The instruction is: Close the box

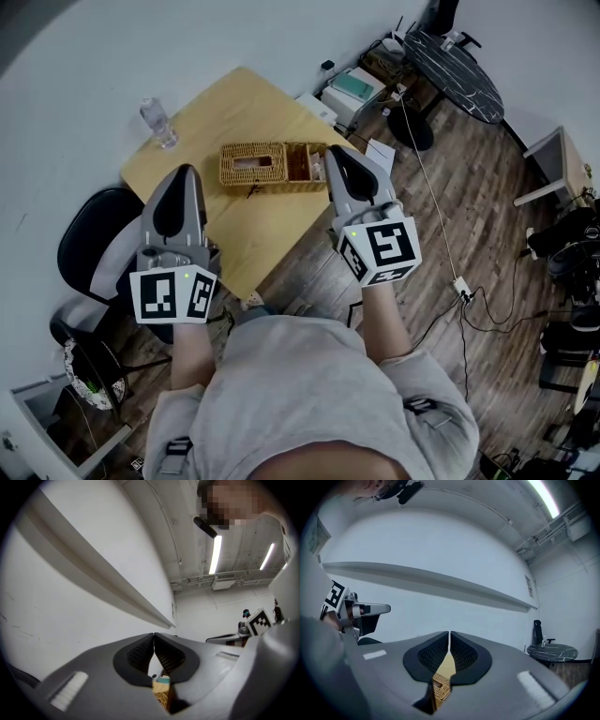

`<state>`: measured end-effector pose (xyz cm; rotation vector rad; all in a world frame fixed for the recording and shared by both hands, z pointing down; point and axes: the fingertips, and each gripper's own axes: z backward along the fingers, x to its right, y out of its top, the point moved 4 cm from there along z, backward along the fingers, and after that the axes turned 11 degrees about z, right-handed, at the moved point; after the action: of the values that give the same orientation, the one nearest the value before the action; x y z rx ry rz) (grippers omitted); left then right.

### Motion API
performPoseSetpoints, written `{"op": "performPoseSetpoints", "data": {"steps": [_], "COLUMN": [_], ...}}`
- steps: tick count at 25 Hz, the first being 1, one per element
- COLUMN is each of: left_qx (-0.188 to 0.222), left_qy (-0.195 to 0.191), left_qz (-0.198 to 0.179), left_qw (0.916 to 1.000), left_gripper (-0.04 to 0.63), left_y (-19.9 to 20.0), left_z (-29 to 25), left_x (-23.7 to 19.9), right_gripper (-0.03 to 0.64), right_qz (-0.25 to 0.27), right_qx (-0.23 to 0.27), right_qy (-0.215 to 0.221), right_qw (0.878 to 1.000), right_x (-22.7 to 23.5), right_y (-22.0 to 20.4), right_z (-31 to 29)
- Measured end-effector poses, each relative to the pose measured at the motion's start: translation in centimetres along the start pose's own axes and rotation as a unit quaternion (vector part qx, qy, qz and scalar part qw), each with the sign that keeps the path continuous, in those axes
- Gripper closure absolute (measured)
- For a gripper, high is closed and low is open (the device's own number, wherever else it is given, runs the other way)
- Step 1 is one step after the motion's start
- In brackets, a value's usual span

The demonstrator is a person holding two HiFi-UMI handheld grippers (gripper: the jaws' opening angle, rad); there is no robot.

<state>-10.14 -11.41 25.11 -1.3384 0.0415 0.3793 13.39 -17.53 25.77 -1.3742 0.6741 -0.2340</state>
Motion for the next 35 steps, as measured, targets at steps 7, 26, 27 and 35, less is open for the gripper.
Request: {"op": "performPoseSetpoints", "data": {"steps": [7,26,27,35], "left_qx": [0.005,0.008,0.009,0.011], "left_qy": [0.007,0.017,0.018,0.023], "left_qz": [-0.008,-0.026,-0.027,-0.031], "left_qw": [0.9999,0.9995,0.9994,0.9992], "left_gripper": [0.537,0.535,0.537,0.535], "left_y": [0.1,-0.2,-0.1,0.0], "left_z": [0.8,2.7,2.7,3.1], "left_x": [1.3,4.9,4.9,5.4], "right_gripper": [0.601,0.601,0.601,0.601], "right_qz": [0.006,0.005,0.006,0.013], "right_qx": [0.012,0.030,0.031,0.035], "right_qy": [-0.015,-0.011,-0.011,-0.006], "right_qw": [1.000,0.999,0.999,0.999], "right_x": [1.2,2.4,2.5,2.5], "right_y": [0.9,1.2,1.3,1.9], "right_z": [2.2,5.4,5.4,5.8]}}
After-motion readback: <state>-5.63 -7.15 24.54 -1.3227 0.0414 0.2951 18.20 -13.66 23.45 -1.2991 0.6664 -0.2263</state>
